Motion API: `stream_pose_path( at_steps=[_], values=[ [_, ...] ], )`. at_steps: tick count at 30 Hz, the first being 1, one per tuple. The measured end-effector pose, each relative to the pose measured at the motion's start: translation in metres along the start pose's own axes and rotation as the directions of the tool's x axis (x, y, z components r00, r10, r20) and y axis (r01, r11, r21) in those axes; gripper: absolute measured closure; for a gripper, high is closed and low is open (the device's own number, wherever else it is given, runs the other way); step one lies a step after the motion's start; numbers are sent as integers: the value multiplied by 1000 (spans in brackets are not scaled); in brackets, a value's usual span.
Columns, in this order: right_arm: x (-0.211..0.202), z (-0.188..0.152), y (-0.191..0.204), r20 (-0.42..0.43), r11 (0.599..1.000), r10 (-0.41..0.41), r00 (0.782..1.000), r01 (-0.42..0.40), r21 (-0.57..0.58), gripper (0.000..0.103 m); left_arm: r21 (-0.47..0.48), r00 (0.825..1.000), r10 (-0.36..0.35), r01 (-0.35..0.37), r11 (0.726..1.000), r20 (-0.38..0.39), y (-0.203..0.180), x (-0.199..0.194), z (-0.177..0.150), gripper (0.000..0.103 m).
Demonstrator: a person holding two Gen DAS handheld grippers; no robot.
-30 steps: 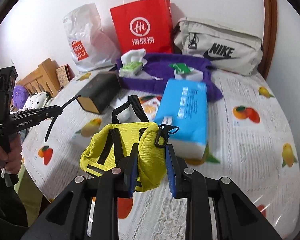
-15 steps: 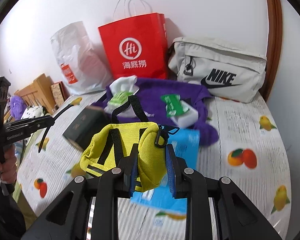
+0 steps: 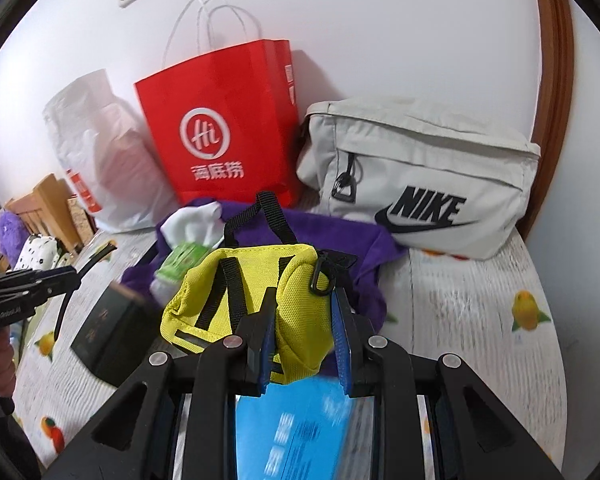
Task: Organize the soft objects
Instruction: 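Carry the strap with the left tool while the right tool carries the yellow bag to the towel, then open both tools to drop the strap and yellow bag onto the purple towel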
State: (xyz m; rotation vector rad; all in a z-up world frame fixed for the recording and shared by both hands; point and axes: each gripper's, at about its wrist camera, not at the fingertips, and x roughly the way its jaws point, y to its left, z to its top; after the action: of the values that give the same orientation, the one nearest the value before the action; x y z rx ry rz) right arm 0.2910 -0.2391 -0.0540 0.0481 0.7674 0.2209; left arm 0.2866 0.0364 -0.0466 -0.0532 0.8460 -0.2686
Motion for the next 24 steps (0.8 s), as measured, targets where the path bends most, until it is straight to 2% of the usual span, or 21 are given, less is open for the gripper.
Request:
stream_pose_path(
  at_steps=[8, 15, 24],
  values=[
    [44, 19, -13, -25, 999, -41, 999, 41, 2, 77, 14, 1000, -18, 18, 1000, -24, -6, 32, 22, 83],
    [79, 26, -29, -83, 998, -51, 995, 54, 43, 77, 25, 997, -45, 46, 999, -56, -18, 59, 35, 83],
    [108, 22, -40, -156, 996, -29, 987, 42, 81, 77, 33, 991, -74, 78, 996, -109, -31, 101, 51, 83]
  ],
)
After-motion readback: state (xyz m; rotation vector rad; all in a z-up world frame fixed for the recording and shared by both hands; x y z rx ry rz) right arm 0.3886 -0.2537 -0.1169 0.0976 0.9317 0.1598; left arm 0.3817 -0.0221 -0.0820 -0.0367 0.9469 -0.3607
